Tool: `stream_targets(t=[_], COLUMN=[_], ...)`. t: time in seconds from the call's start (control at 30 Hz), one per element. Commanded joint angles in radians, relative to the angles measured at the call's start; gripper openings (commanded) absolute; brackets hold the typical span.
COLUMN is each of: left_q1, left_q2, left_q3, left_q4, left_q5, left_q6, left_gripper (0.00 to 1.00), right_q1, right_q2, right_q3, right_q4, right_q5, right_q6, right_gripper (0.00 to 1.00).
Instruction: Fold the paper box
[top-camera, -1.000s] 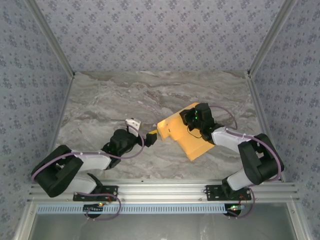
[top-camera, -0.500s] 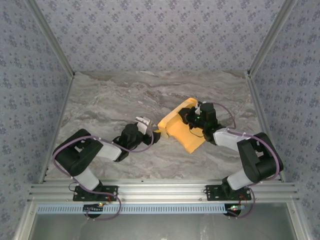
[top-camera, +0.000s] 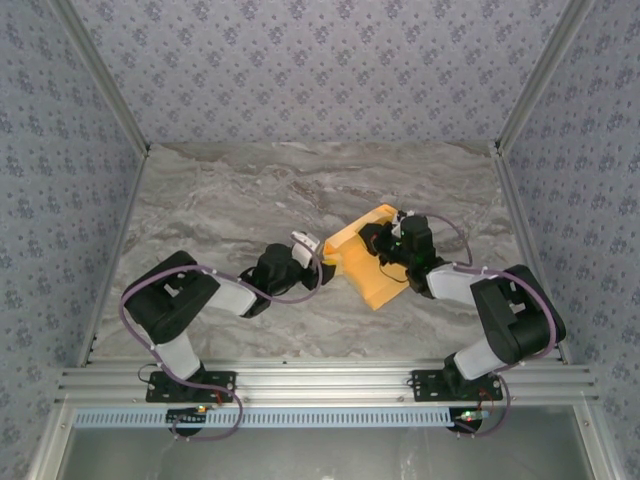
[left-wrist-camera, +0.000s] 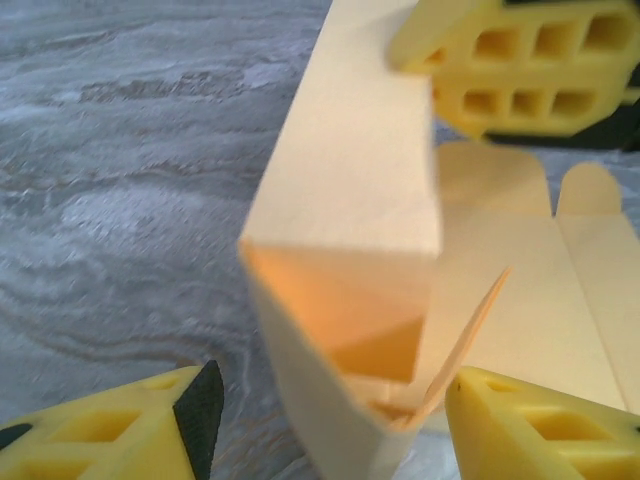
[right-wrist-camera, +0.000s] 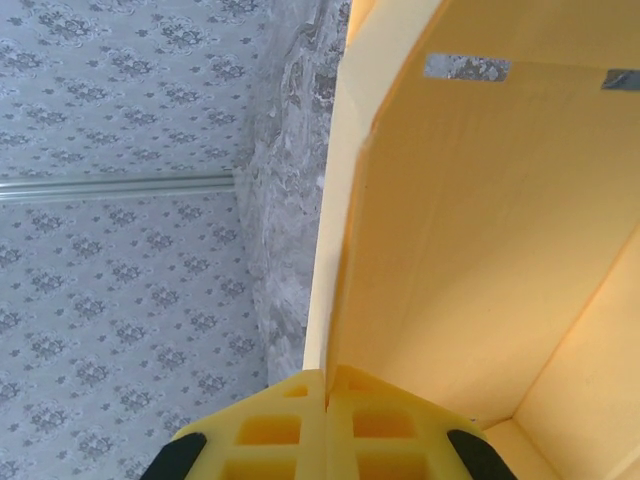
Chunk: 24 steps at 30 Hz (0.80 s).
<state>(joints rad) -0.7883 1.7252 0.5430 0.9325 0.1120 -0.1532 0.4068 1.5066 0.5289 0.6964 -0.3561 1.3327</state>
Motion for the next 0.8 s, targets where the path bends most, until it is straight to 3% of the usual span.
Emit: stream_targets(t=[0.0,0.57,0.77], left_q1=[-0.010,-0.078,-0.101], left_q2=[0.013,0.037,0.085], left_q3=[0.022,0.115,0.056], left_q4=[0.015,-0.162,0.037], left_q5=[-0.042,-0.151,-0.246], left_q6=[0.022,0.037,-0.141], left_gripper=[0.59,0.33,0.32], right_q1=[0.024,0.154,0.221], right_q2=[0.003,-0.096,-0.226], right_q3=[-0.026,-0.128,-0.209], right_q4=[-0.010,-0.008,-0.057], right_q5=[0.038,0.230,0.424], right_q6=[0.002,0.047,0.120], right_gripper=[0.03,0.01,0.00])
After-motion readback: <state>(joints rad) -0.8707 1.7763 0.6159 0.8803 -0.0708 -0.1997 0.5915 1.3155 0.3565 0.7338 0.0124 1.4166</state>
